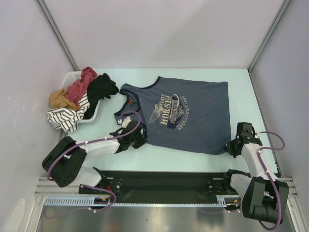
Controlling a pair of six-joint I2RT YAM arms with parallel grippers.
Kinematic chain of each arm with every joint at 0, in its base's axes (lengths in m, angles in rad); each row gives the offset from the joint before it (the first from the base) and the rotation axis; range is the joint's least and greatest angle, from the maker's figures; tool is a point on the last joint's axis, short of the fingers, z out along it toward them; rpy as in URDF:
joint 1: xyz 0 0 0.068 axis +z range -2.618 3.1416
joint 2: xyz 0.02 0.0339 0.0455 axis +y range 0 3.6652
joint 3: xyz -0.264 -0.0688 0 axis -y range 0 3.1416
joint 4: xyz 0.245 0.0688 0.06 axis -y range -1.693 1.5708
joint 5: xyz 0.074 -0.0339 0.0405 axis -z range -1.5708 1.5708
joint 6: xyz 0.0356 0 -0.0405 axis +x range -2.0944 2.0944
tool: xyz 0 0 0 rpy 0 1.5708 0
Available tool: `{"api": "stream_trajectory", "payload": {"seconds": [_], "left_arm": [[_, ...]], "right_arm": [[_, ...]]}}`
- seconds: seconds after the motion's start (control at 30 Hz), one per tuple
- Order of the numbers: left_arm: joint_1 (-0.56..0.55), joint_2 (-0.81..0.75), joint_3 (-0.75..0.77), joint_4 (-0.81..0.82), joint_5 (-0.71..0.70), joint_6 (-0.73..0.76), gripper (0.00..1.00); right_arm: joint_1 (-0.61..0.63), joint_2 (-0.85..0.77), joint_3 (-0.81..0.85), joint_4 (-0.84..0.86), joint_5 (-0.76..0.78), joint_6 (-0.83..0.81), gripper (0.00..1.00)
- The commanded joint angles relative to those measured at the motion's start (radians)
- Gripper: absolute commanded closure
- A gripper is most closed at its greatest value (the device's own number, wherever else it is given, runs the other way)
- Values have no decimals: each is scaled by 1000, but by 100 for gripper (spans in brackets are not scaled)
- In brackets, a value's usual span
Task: Fold and stack the tank tops
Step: Fold the tank top
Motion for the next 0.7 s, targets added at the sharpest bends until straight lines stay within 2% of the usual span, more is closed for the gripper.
{"api": "stream_trajectory", "payload": {"seconds": [0.0, 0.23, 0.4, 0.67], "left_arm": [[-5, 28, 63, -2, -40, 13, 100], [-69, -87, 23, -65, -125, -19, 100], [-126, -148, 8, -132, -99, -88, 100], [-172, -121, 64, -224, -137, -143, 100]], "right_arm": [[-4, -16, 22, -6, -7, -37, 100], [-4, -28, 59, -69, -18, -57, 100], [-4, -65, 88, -144, 13, -49, 100], [-6, -125, 194, -262, 94, -43, 100]]}}
